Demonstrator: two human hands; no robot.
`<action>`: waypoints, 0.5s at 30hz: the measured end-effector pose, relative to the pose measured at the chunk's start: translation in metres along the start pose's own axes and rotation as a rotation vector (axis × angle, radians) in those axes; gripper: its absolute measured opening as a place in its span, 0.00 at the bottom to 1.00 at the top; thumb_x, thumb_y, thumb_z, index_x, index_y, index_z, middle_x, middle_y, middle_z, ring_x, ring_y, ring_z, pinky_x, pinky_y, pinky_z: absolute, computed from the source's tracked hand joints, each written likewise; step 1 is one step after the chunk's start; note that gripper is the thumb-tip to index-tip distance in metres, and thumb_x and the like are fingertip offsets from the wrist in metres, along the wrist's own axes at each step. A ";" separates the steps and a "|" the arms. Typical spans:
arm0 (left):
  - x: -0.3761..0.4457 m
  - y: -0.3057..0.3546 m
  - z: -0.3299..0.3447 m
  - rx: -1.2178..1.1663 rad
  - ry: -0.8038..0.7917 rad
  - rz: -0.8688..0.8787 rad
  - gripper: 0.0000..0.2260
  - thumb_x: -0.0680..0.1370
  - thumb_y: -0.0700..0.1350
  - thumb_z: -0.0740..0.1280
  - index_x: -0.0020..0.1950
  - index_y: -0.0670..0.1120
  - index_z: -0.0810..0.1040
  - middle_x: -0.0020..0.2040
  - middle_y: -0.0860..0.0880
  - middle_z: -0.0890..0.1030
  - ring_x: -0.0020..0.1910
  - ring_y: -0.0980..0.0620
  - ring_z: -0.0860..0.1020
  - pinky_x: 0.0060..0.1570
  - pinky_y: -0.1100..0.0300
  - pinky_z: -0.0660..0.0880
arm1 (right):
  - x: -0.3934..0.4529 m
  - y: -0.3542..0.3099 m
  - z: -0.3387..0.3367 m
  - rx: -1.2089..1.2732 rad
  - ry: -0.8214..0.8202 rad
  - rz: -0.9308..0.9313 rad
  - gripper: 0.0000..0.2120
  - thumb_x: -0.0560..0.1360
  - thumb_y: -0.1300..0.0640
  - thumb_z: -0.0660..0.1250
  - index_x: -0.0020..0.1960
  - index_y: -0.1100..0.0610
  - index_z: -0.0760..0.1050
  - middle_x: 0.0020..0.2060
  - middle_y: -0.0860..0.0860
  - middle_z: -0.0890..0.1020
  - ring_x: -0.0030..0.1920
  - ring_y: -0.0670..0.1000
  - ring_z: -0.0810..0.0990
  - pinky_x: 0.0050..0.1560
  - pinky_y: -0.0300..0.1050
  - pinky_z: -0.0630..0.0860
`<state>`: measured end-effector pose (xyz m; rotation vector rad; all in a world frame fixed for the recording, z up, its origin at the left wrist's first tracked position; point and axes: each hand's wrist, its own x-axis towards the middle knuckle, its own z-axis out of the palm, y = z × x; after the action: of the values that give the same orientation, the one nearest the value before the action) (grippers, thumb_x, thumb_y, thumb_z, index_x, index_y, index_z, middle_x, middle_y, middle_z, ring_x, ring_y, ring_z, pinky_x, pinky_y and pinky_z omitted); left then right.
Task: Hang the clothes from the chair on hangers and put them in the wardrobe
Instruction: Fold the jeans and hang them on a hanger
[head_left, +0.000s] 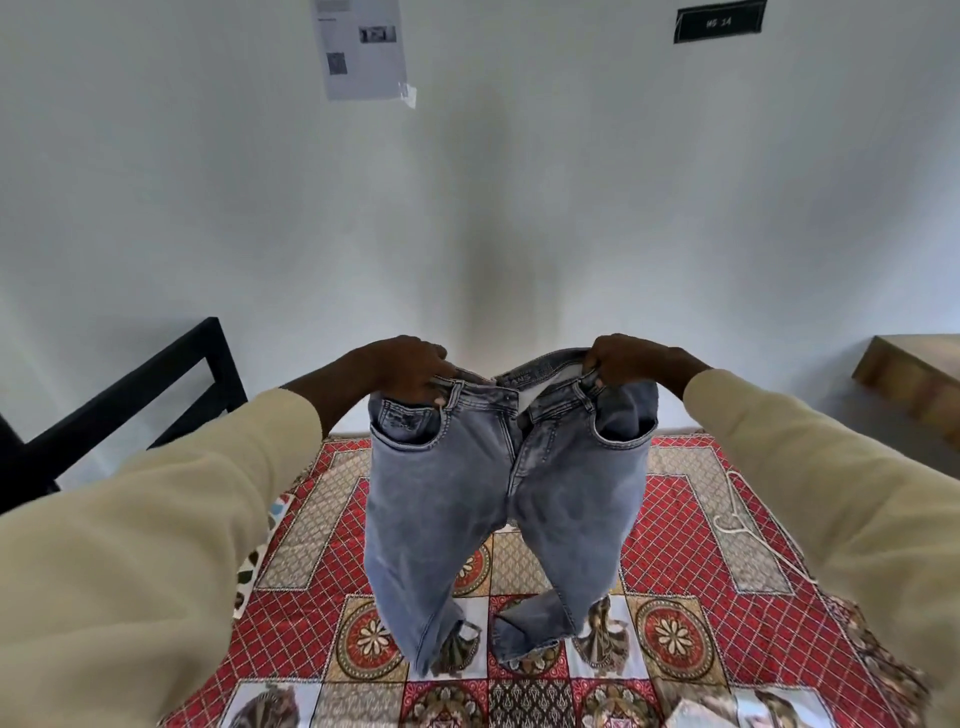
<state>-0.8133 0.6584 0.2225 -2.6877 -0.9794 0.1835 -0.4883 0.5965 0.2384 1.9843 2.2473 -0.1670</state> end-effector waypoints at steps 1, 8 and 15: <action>0.001 -0.001 0.003 -0.019 0.027 -0.029 0.17 0.78 0.56 0.65 0.63 0.48 0.76 0.54 0.44 0.77 0.51 0.41 0.80 0.45 0.54 0.73 | 0.000 0.002 -0.001 0.003 0.007 -0.012 0.20 0.72 0.69 0.62 0.60 0.59 0.81 0.57 0.59 0.81 0.58 0.59 0.77 0.55 0.47 0.73; 0.002 -0.030 0.010 -0.377 0.282 -0.424 0.09 0.75 0.42 0.65 0.37 0.49 0.69 0.46 0.43 0.81 0.49 0.39 0.79 0.42 0.55 0.70 | -0.011 0.002 -0.024 0.130 0.165 0.076 0.10 0.76 0.57 0.64 0.49 0.60 0.81 0.45 0.55 0.82 0.44 0.53 0.78 0.41 0.42 0.73; 0.008 -0.045 -0.019 -0.497 0.280 -0.528 0.12 0.75 0.41 0.63 0.34 0.49 0.64 0.40 0.47 0.74 0.45 0.42 0.75 0.41 0.56 0.67 | 0.005 0.009 -0.036 0.281 0.427 0.006 0.17 0.77 0.51 0.68 0.34 0.57 0.69 0.36 0.56 0.76 0.41 0.56 0.75 0.39 0.47 0.66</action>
<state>-0.8306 0.6925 0.2541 -2.6174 -1.7653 -0.5959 -0.4809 0.6091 0.2726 2.3590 2.5951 -0.0635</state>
